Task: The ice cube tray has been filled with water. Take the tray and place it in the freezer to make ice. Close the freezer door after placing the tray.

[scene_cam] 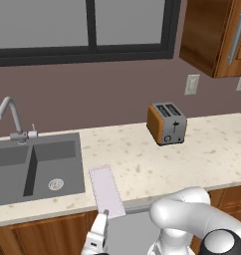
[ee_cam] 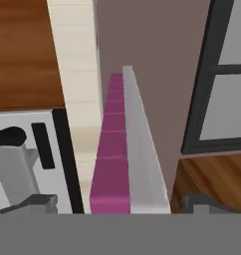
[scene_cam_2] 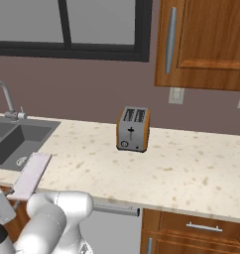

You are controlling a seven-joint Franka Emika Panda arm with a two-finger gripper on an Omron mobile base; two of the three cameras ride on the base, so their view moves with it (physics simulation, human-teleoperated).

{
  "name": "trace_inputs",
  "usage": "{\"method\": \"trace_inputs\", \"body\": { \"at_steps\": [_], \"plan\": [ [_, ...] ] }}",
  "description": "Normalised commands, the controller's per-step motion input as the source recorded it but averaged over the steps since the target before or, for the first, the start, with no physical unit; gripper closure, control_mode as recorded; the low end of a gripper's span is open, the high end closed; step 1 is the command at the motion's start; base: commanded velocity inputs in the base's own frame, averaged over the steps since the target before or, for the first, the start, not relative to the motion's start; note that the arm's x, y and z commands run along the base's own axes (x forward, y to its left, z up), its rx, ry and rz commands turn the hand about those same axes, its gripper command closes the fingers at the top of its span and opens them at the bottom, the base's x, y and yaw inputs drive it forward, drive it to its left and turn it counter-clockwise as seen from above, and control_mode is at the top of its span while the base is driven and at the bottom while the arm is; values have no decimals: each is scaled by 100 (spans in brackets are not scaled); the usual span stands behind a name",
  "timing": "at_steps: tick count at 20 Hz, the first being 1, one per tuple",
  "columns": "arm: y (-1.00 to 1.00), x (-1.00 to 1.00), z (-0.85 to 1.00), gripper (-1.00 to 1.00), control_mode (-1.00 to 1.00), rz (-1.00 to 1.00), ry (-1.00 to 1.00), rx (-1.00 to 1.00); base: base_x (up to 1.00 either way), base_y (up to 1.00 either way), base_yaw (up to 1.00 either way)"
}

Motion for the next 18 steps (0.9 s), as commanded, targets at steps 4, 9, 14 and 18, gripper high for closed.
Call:
{"method": "trace_inputs", "body": {
  "at_steps": [4,9,14,18],
  "plan": [
    [0,0,0,-100,-100,0,-5,0,0,0,0],
    [0,0,5,-100,-100,0,-3,0,0,0,0],
    [0,5,5,-100,-100,0,0,0,0,0,0],
    [0,15,1,-100,-100,0,0,0,0,0,0]
  ]
}}
